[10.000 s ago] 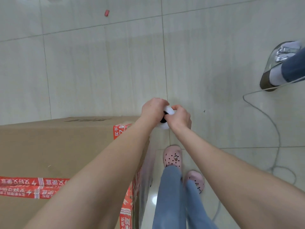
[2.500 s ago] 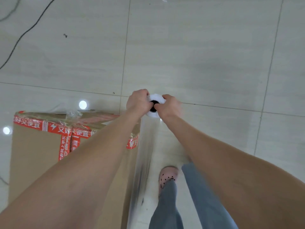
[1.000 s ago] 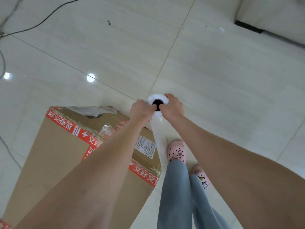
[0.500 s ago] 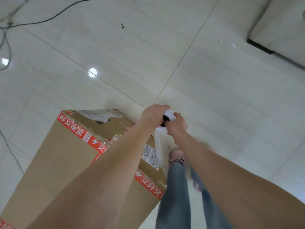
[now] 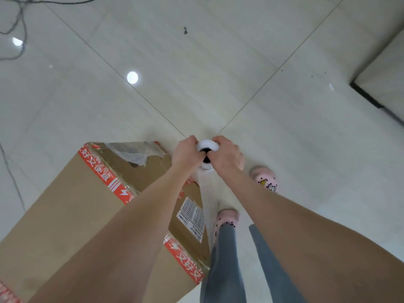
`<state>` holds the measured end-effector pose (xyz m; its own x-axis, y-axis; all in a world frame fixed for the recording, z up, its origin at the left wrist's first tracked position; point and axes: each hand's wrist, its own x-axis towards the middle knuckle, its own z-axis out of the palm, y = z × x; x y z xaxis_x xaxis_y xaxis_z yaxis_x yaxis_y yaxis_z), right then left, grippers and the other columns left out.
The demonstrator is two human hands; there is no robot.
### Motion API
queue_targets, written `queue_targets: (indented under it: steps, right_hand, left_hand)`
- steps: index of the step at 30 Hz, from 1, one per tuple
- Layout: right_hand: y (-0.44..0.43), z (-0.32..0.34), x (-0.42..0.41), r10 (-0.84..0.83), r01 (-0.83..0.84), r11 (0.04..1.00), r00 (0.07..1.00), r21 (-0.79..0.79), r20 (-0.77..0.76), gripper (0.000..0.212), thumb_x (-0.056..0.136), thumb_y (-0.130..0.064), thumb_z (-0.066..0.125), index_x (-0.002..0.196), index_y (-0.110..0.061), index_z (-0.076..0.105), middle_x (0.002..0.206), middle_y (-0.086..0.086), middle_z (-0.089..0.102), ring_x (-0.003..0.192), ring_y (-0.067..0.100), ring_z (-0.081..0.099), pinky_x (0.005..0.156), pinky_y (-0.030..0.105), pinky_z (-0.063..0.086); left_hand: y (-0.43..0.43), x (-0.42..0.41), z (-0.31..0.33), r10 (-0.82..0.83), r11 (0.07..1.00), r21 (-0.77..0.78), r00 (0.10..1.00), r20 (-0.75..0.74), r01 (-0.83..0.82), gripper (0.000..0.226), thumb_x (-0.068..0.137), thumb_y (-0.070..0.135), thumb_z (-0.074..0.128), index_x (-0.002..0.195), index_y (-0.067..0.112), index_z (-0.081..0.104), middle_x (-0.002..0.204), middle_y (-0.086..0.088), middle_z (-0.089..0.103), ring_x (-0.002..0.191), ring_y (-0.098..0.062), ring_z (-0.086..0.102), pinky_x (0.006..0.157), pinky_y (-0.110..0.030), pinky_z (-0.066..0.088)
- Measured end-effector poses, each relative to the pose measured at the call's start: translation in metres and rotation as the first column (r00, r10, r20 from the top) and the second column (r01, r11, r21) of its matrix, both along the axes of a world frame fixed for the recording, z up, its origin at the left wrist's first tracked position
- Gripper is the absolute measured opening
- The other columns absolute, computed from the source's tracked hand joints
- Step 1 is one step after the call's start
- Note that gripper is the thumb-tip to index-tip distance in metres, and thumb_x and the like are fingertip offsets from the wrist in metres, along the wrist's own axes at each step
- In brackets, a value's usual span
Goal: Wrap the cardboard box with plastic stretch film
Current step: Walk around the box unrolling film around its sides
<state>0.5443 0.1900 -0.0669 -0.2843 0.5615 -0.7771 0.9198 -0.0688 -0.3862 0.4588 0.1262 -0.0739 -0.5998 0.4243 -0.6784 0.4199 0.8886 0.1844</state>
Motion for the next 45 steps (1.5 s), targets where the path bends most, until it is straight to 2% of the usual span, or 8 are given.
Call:
queue_targets:
  steps: [4,7,10,16,24,35,39,45]
  right_hand:
    - [0.006,0.0,-0.024,-0.017,0.012,0.999,0.994,-0.044,-0.11,0.047,0.083,-0.018,0.058,0.127,-0.032,0.051,0.12,0.0,0.061,0.105,0.022,0.059,0.078,0.025,0.041]
    - [-0.003,-0.005,-0.036,-0.072,0.051,0.976,0.994,-0.213,-0.088,0.056,0.083,-0.021,0.06,0.136,-0.025,0.041,0.126,0.006,0.057,0.107,0.027,0.058,0.087,0.031,0.048]
    - [-0.008,-0.009,-0.04,-0.119,0.092,0.948,0.991,-0.305,-0.069,0.06,0.084,-0.016,0.056,0.14,-0.024,0.036,0.124,0.01,0.056,0.104,0.028,0.058,0.087,0.043,0.053]
    - [-0.006,-0.01,-0.043,0.002,-0.022,0.954,0.998,-0.3,-0.068,0.058,0.085,-0.016,0.055,0.14,-0.024,0.038,0.122,0.006,0.059,0.106,0.027,0.059,0.087,0.038,0.052]
    - [0.011,-0.014,-0.044,0.114,-0.125,0.958,0.992,-0.26,-0.058,0.039,0.083,-0.016,0.055,0.121,-0.022,0.052,0.1,0.005,0.064,0.086,0.024,0.06,0.074,0.037,0.054]
    - [0.015,-0.005,-0.093,0.229,-0.235,0.971,0.964,-0.032,-0.137,0.037,0.084,-0.017,0.058,0.12,-0.021,0.054,0.107,0.003,0.064,0.082,0.02,0.054,0.068,0.027,0.039]
    - [0.009,-0.002,-0.115,0.221,-0.22,0.975,0.946,0.031,-0.238,0.047,0.085,-0.014,0.058,0.131,-0.017,0.047,0.124,0.004,0.058,0.108,0.023,0.056,0.084,0.031,0.045]
    - [0.0,-0.002,-0.15,-0.035,0.014,0.946,0.998,-0.324,-0.059,0.056,0.084,-0.026,0.061,0.136,-0.02,0.039,0.12,0.007,0.056,0.089,0.023,0.057,0.079,0.037,0.052]
  left_hand:
    - [-0.007,-0.011,0.003,0.301,0.953,-0.015,0.953,-0.021,-0.301,0.017,0.084,0.023,0.057,0.091,0.009,0.049,0.084,-0.004,0.055,0.073,-0.023,0.054,0.056,-0.029,0.038]
    - [-0.016,-0.022,0.004,0.35,0.934,-0.071,0.936,-0.024,-0.351,0.021,0.086,0.027,0.057,0.093,0.009,0.05,0.086,-0.007,0.056,0.074,-0.024,0.055,0.055,-0.028,0.038]
    - [-0.016,-0.031,0.008,0.219,0.968,-0.125,0.976,0.004,-0.217,0.025,0.086,0.031,0.057,0.097,0.009,0.05,0.09,-0.009,0.059,0.076,-0.025,0.056,0.057,-0.03,0.041]
    - [0.009,-0.047,0.009,-0.294,0.95,-0.093,0.955,0.045,0.297,0.054,0.089,0.017,0.05,0.139,0.03,0.039,0.126,0.0,0.057,0.115,-0.023,0.055,0.084,-0.033,0.045]
    - [0.028,-0.044,0.004,-0.44,0.875,-0.201,0.897,0.051,0.441,0.016,0.086,0.016,0.048,0.095,0.026,0.056,0.089,0.002,0.06,0.079,-0.02,0.054,0.06,-0.03,0.038]
    - [0.005,-0.084,0.001,0.06,0.994,-0.089,0.997,-0.058,-0.065,0.011,0.081,0.015,0.055,0.087,0.007,0.06,0.086,-0.009,0.061,0.078,-0.028,0.06,0.057,-0.029,0.04]
    - [-0.006,-0.1,0.002,0.385,0.92,-0.055,0.922,-0.042,-0.387,0.021,0.082,0.027,0.06,0.079,0.008,0.053,0.073,-0.005,0.054,0.068,-0.024,0.052,0.049,-0.026,0.033]
    - [-0.025,-0.12,0.005,0.626,0.779,-0.036,0.78,0.013,-0.626,0.035,0.083,0.04,0.057,0.077,0.005,0.06,0.071,-0.008,0.063,0.068,-0.025,0.062,0.05,-0.026,0.042]
